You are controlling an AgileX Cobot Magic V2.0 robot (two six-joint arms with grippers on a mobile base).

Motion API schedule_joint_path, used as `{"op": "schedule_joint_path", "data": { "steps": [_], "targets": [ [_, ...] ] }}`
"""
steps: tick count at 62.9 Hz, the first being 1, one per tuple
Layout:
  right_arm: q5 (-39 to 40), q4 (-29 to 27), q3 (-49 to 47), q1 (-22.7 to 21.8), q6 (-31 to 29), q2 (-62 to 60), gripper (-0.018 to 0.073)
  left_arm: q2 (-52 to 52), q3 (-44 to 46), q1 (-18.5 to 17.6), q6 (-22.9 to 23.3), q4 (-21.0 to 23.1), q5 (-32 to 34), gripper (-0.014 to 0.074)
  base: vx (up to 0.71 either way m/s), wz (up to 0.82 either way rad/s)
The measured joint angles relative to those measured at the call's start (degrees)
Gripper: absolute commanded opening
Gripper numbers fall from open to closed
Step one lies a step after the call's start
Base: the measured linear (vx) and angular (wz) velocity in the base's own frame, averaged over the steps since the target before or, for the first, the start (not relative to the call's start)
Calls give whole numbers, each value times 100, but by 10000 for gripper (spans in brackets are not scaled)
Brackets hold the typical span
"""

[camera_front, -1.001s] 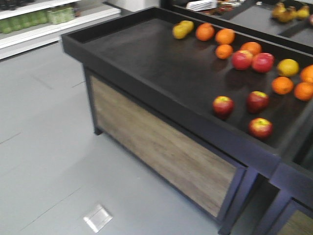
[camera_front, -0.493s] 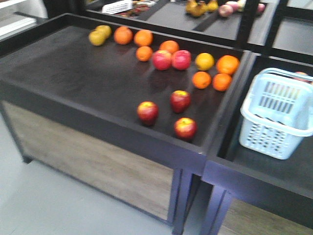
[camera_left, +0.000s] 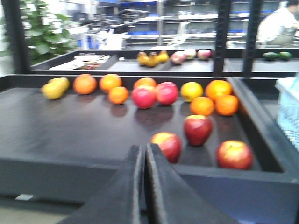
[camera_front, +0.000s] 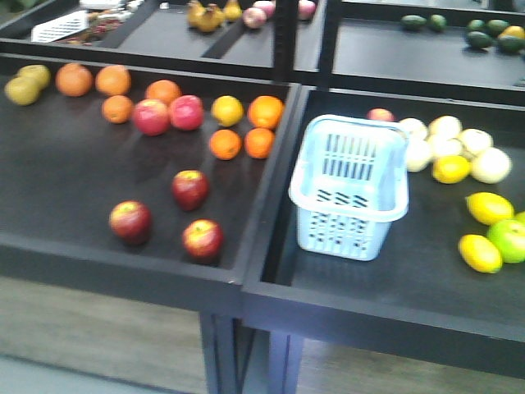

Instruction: Pick three apples into basket with both arms

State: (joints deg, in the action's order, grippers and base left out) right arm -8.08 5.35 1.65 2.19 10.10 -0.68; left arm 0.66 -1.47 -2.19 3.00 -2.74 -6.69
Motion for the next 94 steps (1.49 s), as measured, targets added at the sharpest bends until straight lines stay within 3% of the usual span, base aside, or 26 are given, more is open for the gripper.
{"op": "schedule_joint_path", "data": {
  "steps": [50,94],
  "targets": [
    [0,0,0,0,0,0,-7,0,0,0,0,0,0,-6,10,-24],
    [0,0,0,0,0,0,-7,0,0,0,0,0,0,-6,6,-1]
  ]
}}
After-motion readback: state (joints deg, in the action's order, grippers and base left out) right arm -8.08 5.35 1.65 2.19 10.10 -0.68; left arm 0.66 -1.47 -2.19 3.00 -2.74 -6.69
